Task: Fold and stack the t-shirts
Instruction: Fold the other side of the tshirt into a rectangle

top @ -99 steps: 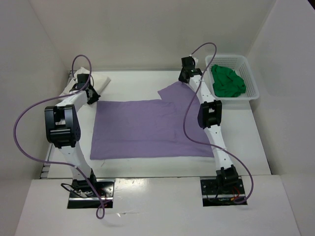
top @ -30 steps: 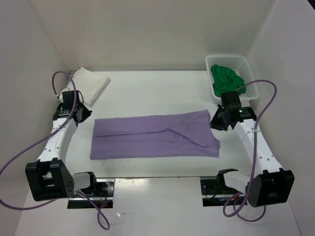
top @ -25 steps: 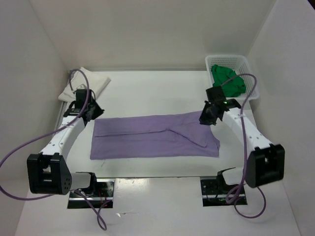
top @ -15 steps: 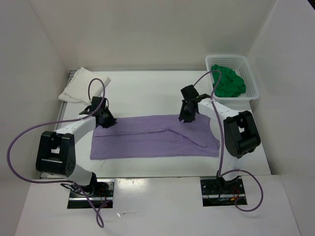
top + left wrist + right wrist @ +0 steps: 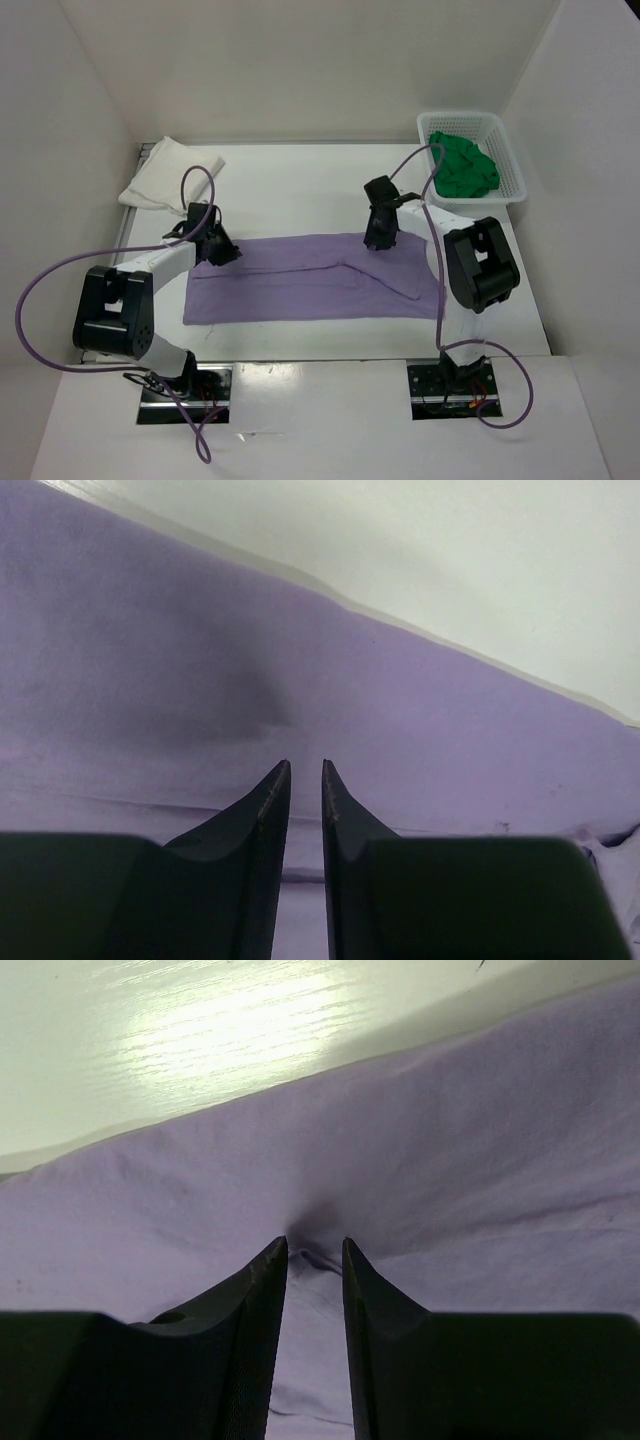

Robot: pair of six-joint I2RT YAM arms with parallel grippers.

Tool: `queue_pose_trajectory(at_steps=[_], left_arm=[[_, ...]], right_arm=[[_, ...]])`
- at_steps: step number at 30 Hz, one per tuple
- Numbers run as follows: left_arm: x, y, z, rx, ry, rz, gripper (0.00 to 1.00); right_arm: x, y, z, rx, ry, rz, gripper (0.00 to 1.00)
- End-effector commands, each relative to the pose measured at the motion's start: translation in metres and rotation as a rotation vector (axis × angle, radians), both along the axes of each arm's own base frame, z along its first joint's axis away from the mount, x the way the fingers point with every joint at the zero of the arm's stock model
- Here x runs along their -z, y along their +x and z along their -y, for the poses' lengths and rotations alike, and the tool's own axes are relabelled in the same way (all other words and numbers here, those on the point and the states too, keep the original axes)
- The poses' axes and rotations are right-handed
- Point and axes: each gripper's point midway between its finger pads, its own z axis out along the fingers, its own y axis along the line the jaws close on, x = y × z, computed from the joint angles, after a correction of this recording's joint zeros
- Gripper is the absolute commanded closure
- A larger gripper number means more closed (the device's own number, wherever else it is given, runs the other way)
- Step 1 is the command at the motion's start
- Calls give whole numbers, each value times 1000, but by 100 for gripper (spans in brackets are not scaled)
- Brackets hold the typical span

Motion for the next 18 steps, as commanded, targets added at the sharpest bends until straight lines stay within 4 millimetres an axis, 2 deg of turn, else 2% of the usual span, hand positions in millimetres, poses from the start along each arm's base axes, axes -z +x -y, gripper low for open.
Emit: queue_pose_trajectory(at_steps=[1,2,5,8,10,15,18], left_arm=[[-5,7,1,-14,-19,31,74],[-5,7,1,-14,-19,31,74],[-2,7,-1,-20,-10,23,74],[-2,7,-1,-20,-10,23,74],[0,6,-1,-20,-10,23,74],[-3,6,1,-14,-19,31,74],[-3,6,1,-14,-19,31,74]], right_arm=[[-1,19,-8,-18,-19,55,66],[-1,19,-8,-18,-19,55,66],[0,13,-16,-41,-23,44,75],[-6,9,-21,-47,-3,51,80],[-9,0,-19,-52,-1,33,88],[-22,-20,-19,-55,0,26,89],[-20,-40,-19,-77,11,-15,92]])
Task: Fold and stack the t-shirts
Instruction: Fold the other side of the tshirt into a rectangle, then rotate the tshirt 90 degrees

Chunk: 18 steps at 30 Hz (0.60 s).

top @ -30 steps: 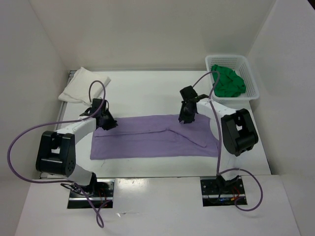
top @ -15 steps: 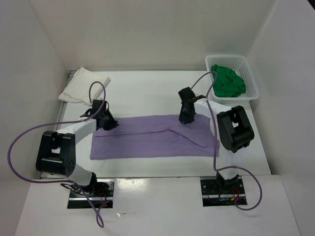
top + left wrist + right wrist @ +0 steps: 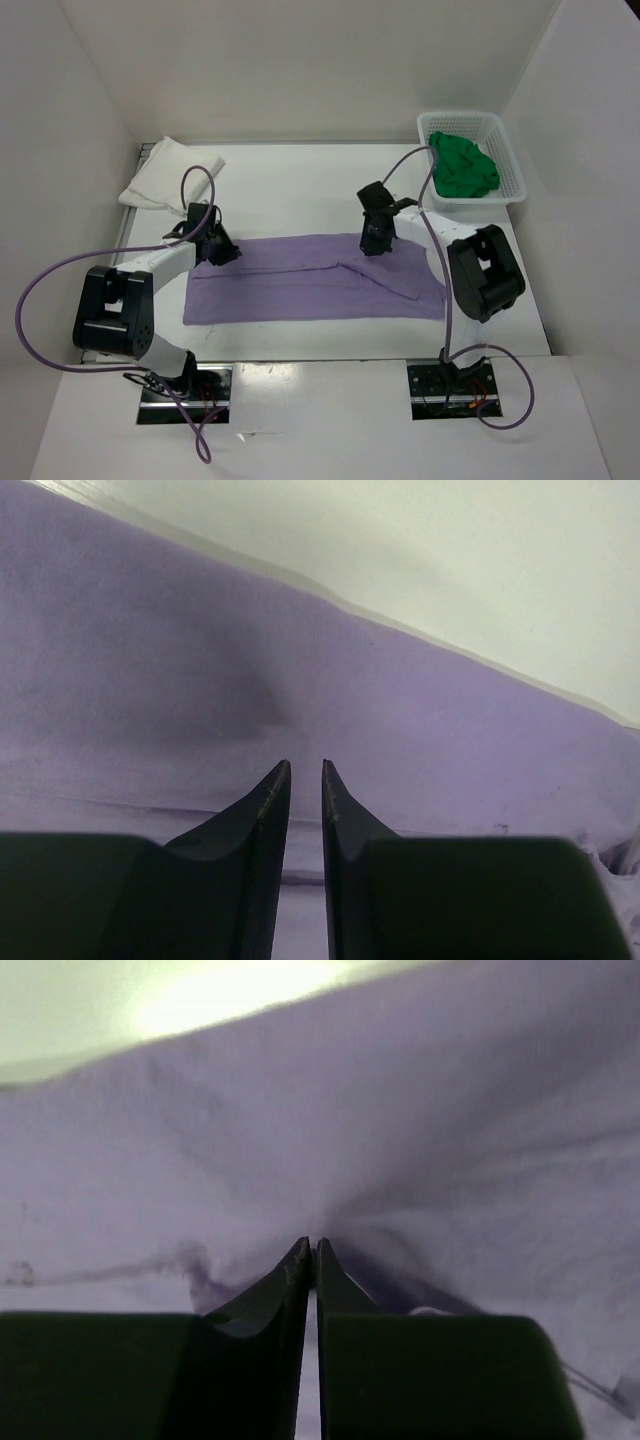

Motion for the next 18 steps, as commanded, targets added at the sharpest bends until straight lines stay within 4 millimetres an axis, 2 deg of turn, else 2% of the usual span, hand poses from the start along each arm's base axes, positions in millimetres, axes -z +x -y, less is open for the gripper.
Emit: queue_pose_trajectory(at_steps=[1,3,5,6,8,11,14,17,18], left_arm=[[-3,4,1,-14,-18,23,74],[-4,6,3,-16,-32,30,74],[-4,6,3,-16,-32,30,74],[-8,9,5,-9,-41,38,74],[-8,9,5,-9,-41,38,74],[-19,16,6,-8,-45,68,74],[-32,24,8,-2,-55,103,74],[-45,31,5,-7,-72,130,73],[-50,32,5,-6,-73,143,73]], right_arm=[[-18,-22,-2,-11,34,-4,92],[-10,-38,-4,-33,45,-50,93],[-13,-50,-13,-52,87,-68,93],[-7,-63,-17,-55,93,-106,93],[-13,-74,-31,-81,141,-116,93],[-13,-100,-52,-128,200,-175,90],[-24,-121,-74,-166,282,-230,78],[-47,-123,-85,-201,340,-217,69],[-62,-115,-86,-210,340,-168,69]])
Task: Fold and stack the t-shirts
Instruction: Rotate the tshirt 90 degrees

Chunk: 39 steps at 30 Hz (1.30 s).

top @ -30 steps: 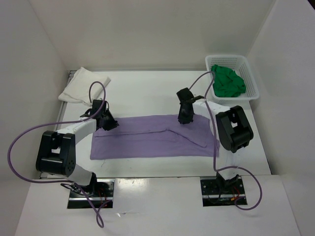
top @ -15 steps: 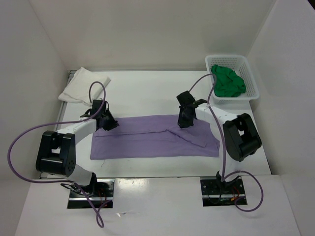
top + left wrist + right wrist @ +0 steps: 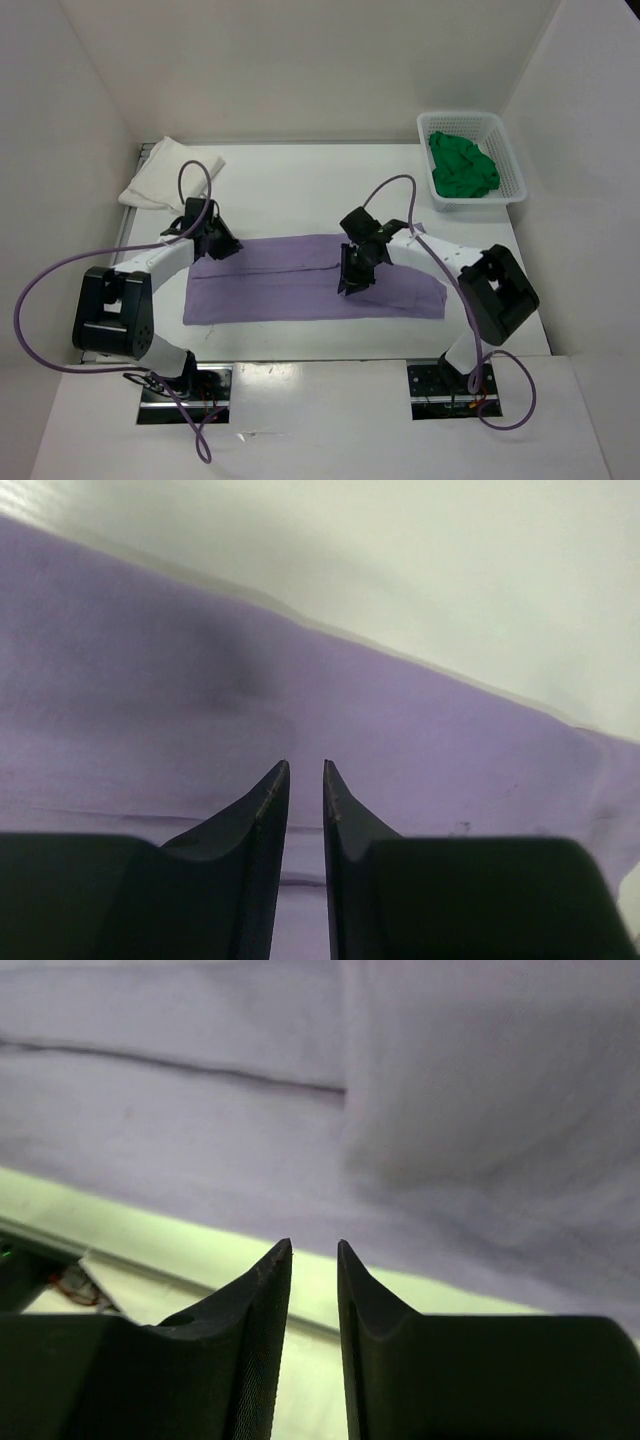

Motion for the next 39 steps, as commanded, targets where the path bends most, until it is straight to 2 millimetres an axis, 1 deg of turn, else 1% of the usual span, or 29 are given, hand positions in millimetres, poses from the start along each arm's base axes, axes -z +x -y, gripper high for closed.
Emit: queue_pose_trajectory(at_steps=[1,3,5,6,7,8,12,16,17,20,21,22,23,24,25,26,27,28,29,30,31,32,33,34,35,36,37,38,39], left_arm=[[-47,26,1,-2,-32,144,73],[-51,26,1,-2,-33,153,73],[-49,27,3,4,-40,152,73],[-43,27,3,11,-33,139,73],[-38,28,6,20,-32,128,72],[-30,24,6,19,-31,107,72],[-8,21,6,12,-32,49,72],[9,8,6,17,-33,-13,72],[14,2,-1,0,-46,-38,72],[5,-10,8,41,-137,-58,72],[-12,-4,8,53,-132,-1,70],[-21,-9,17,81,-132,4,68],[-40,-3,19,111,-99,63,68],[-47,-2,20,123,-76,79,67],[-51,-8,29,155,-71,71,66],[-56,-9,33,175,-66,79,66],[-57,-14,39,196,-77,65,65],[-62,-18,49,230,-89,75,65],[-63,-26,54,243,-102,66,65],[-59,-36,56,252,-101,41,65],[-65,-43,59,265,-103,57,64],[-65,-50,57,265,-102,46,64],[-66,-55,55,259,-95,45,64],[-73,-58,54,260,-96,60,62],[-72,-62,51,259,-81,52,62],[-70,-64,51,259,-80,43,62],[-74,-62,51,259,-81,52,62],[-74,-62,51,259,-81,52,62],[-74,-62,51,259,-81,52,62]], right_arm=[[-55,10,-10,17,100,71,69],[-57,22,5,56,52,127,69],[-47,37,19,102,40,145,75],[-36,45,28,132,2,148,79],[-29,54,35,162,-15,166,87],[-21,63,43,187,-56,179,89],[-11,98,52,244,-98,242,93],[24,135,63,290,-184,225,97],[28,142,66,305,-196,228,97],[43,160,58,303,-202,220,97],[48,177,55,313,-201,222,97],[49,185,48,308,-183,221,97],[34,209,34,301,-144,262,97],[32,220,27,297,-131,262,97],[53,224,20,270,-136,211,97],[20,261,-7,252,-68,303,97],[47,271,-17,238,-69,261,97],[47,283,-33,208,-47,270,97],[-5,314,-61,182,28,358,97],[33,316,-75,144,29,302,97],[-50,348,-102,140,161,489,97],[-58,339,-108,126,185,477,93],[-106,336,-124,93,308,526,91],[-70,329,-121,102,260,433,91],[-93,337,-121,95,277,510,90],[-94,328,-121,80,244,513,88],[-146,325,-113,90,255,601,85],[-166,320,-107,90,248,621,78],[-172,313,-101,86,230,620,74]])
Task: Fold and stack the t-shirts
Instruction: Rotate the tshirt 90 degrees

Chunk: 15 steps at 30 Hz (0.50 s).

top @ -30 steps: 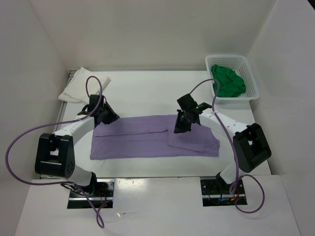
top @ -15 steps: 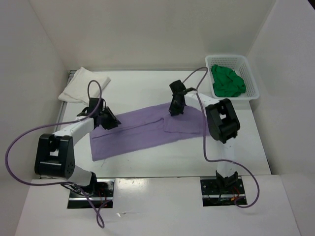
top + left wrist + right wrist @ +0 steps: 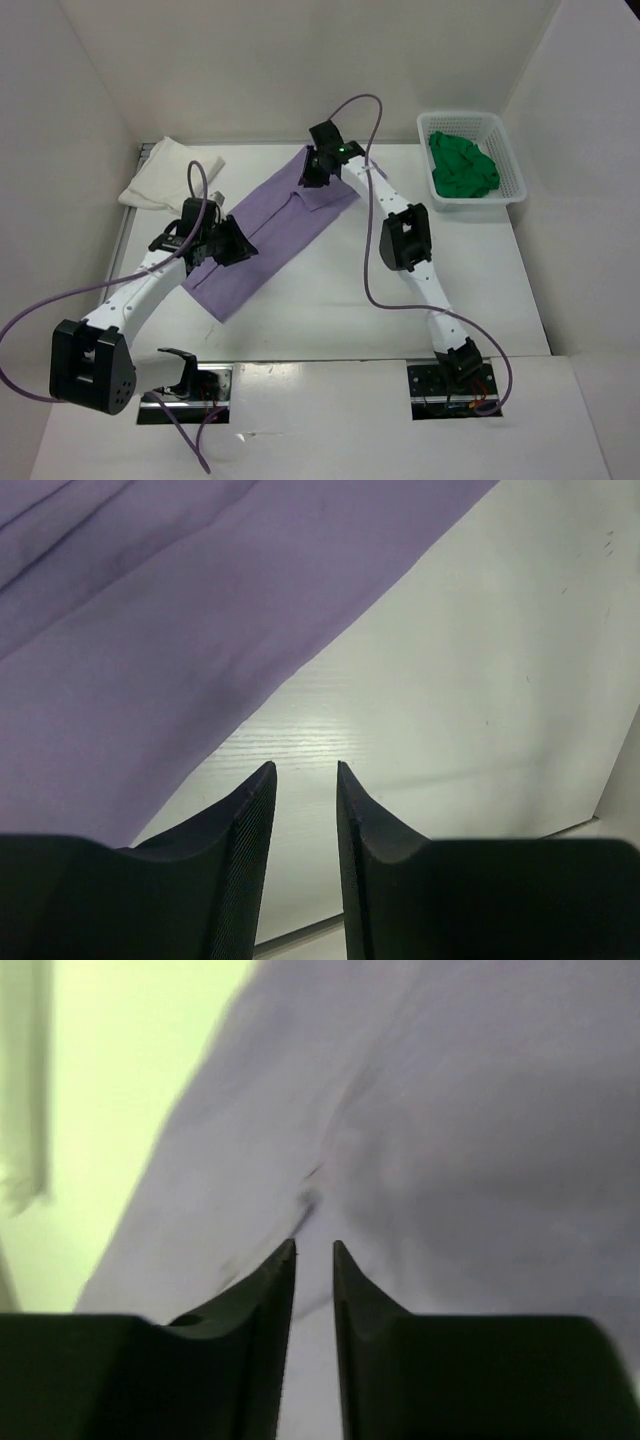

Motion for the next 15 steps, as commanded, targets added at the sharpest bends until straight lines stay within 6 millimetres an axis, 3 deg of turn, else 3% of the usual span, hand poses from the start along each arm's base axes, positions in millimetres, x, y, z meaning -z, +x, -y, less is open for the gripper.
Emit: queue_pose_trajectory(at_steps=[1,2,3,4,5,6,7,8,9,10,11,15], left_arm=[[2,-7,-4,11,25,-15,62],[2,-7,-4,11,25,-15,64],[2,-3,-9,2,42,-9,64],[-1,3,-16,-23,41,0,64],[-2,6,-20,-28,46,13,64],[-4,10,-24,-31,54,20,64],[-10,15,-26,-40,52,37,64],[-10,17,-32,-51,59,40,64],[-12,20,-33,-42,67,50,64],[-14,24,-33,-44,60,47,64],[-8,25,-34,-36,69,33,64],[-9,30,-29,-21,51,40,64]], right_arm=[[-189,-27,9,-34,94,274,71],[-197,-35,14,-34,97,278,70],[-160,-50,10,-55,89,214,68],[-201,-75,12,-66,149,275,68],[-194,-91,9,-79,173,257,66],[-144,-117,4,-85,171,159,66],[-149,-138,2,-104,207,149,66],[-134,-154,0,-112,221,111,66],[-95,-181,-8,-122,235,32,66],[-85,-194,-12,-131,250,8,66],[-59,-214,-13,-145,243,-54,65],[-34,-243,-46,-199,283,-107,57]])
